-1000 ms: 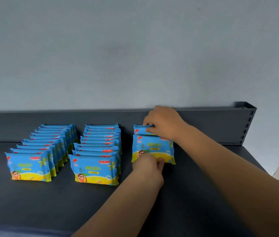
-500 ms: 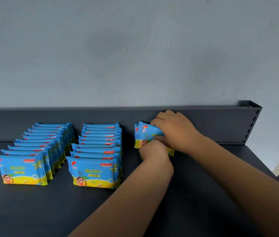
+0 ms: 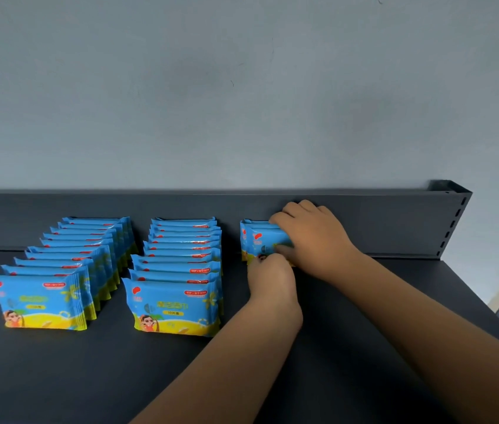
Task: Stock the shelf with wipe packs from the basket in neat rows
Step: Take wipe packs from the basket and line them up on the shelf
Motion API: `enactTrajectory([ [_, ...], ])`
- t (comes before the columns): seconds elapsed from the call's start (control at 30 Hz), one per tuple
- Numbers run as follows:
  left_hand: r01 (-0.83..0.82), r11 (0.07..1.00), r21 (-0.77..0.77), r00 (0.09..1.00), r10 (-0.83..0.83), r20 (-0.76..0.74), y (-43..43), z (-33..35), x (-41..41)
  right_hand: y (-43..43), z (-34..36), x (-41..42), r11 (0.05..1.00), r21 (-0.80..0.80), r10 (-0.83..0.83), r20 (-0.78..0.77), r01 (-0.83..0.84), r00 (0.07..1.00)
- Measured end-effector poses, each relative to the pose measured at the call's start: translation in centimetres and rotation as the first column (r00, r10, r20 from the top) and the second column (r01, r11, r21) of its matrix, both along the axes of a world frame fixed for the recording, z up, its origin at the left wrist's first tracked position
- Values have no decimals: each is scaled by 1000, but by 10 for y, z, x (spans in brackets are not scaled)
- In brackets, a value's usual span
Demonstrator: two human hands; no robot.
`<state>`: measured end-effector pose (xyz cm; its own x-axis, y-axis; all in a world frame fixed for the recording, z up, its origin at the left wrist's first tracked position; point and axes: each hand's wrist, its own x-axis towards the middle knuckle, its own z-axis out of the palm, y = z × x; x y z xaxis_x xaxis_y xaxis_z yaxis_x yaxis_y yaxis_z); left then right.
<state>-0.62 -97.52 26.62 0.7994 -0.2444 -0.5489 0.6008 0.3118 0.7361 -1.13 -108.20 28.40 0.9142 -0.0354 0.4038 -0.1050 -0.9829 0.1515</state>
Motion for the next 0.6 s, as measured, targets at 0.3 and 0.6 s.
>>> enactTrajectory([
  [0.3, -13, 983, 184, 963, -37, 266, 0, 1, 6, -5, -3, 1, 986, 168, 1, 17, -4, 1000],
  [0.6, 57, 957, 283, 940, -147, 308, -2, -8, 25, -7, -7, 2, 968, 250, -18, 65, 1, 998],
])
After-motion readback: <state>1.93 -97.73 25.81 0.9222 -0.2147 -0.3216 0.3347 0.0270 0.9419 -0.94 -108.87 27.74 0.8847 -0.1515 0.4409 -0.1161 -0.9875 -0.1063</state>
